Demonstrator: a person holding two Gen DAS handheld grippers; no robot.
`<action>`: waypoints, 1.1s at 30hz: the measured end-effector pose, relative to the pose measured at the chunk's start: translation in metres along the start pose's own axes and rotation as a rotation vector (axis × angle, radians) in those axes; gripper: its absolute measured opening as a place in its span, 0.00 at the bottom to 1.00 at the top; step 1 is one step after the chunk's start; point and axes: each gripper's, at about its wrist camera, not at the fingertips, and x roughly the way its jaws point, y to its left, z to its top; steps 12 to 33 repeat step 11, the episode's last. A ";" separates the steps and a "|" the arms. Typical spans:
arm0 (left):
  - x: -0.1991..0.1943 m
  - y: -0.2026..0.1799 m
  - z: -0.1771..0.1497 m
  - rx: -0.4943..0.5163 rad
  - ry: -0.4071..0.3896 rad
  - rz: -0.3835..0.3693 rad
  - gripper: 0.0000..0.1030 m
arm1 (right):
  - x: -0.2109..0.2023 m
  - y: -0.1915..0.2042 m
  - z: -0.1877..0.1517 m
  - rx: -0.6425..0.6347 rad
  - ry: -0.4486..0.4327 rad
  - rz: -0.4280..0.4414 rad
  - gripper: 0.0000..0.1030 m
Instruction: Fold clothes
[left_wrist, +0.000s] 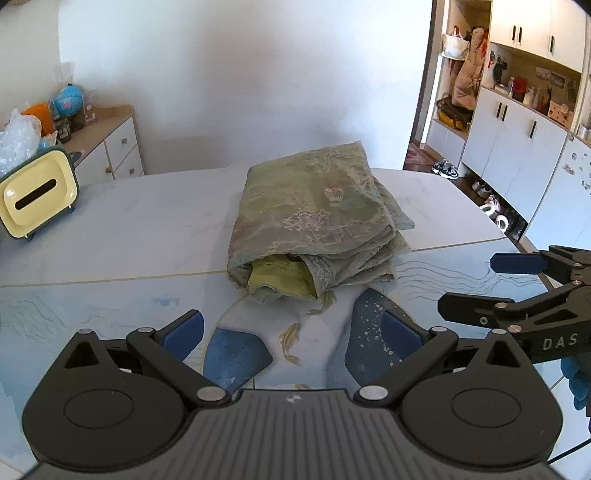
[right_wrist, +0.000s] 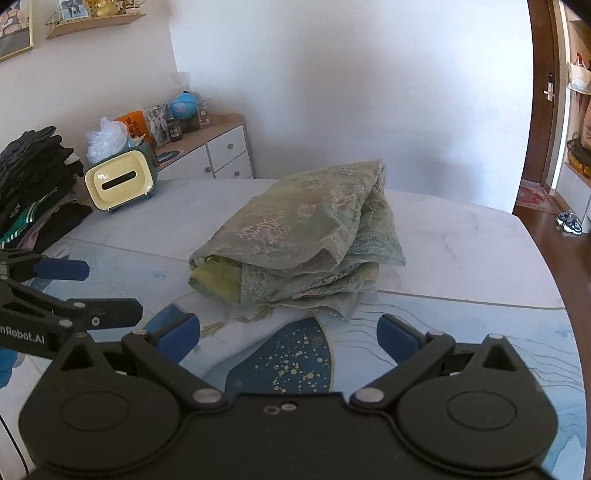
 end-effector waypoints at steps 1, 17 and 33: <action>-0.001 -0.002 0.000 0.012 -0.002 0.010 0.99 | 0.000 0.000 0.000 -0.001 0.000 0.000 1.00; 0.002 -0.001 -0.001 0.015 -0.003 0.020 0.99 | 0.004 0.003 -0.001 -0.017 0.009 -0.006 1.00; 0.002 -0.001 -0.001 0.015 -0.003 0.020 0.99 | 0.004 0.003 -0.001 -0.017 0.009 -0.006 1.00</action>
